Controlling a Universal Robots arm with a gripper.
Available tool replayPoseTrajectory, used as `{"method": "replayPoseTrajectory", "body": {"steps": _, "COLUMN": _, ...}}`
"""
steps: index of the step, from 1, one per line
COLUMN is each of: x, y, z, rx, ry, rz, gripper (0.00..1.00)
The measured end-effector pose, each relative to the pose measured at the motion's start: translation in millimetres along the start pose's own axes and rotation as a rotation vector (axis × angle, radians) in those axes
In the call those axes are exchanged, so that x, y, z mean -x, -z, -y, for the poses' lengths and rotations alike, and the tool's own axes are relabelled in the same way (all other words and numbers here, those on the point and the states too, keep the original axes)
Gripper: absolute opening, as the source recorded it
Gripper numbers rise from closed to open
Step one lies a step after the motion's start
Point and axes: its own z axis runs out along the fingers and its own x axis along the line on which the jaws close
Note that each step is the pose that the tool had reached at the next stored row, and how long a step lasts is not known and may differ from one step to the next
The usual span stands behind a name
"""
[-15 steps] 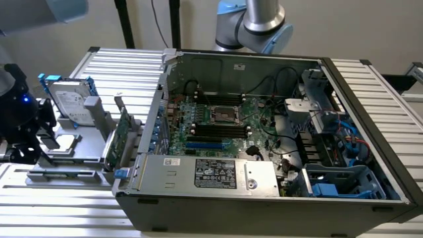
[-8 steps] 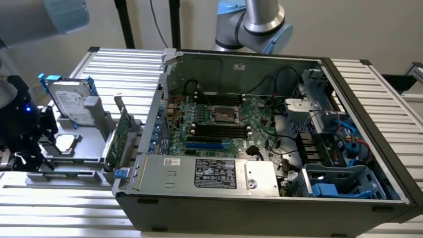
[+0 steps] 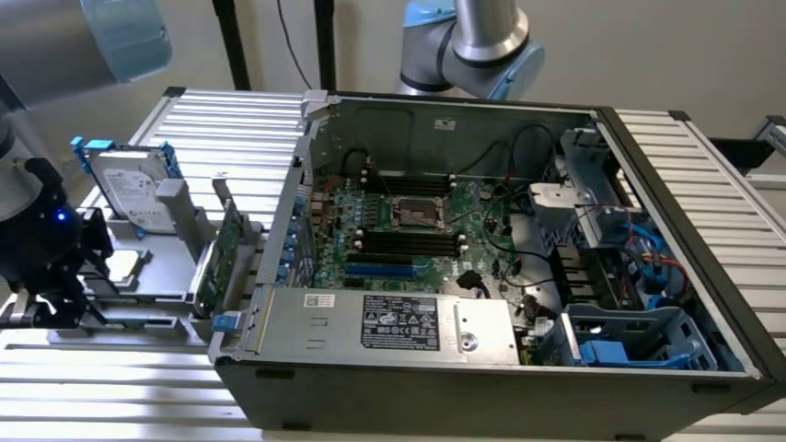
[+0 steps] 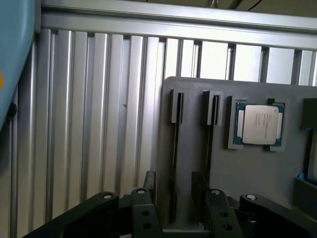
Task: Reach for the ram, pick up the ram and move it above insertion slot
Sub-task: 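Pick up the ram and move it above insertion slot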
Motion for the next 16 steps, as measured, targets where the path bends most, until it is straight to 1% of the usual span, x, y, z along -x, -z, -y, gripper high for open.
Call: {"method": "replayPoseTrajectory", "body": {"steps": 16, "x": -1.0, "y": -28.9, "z": 0.5, "rx": -0.0002, "ry": 0.000, "rz": 0.0002, "gripper": 0.42}}
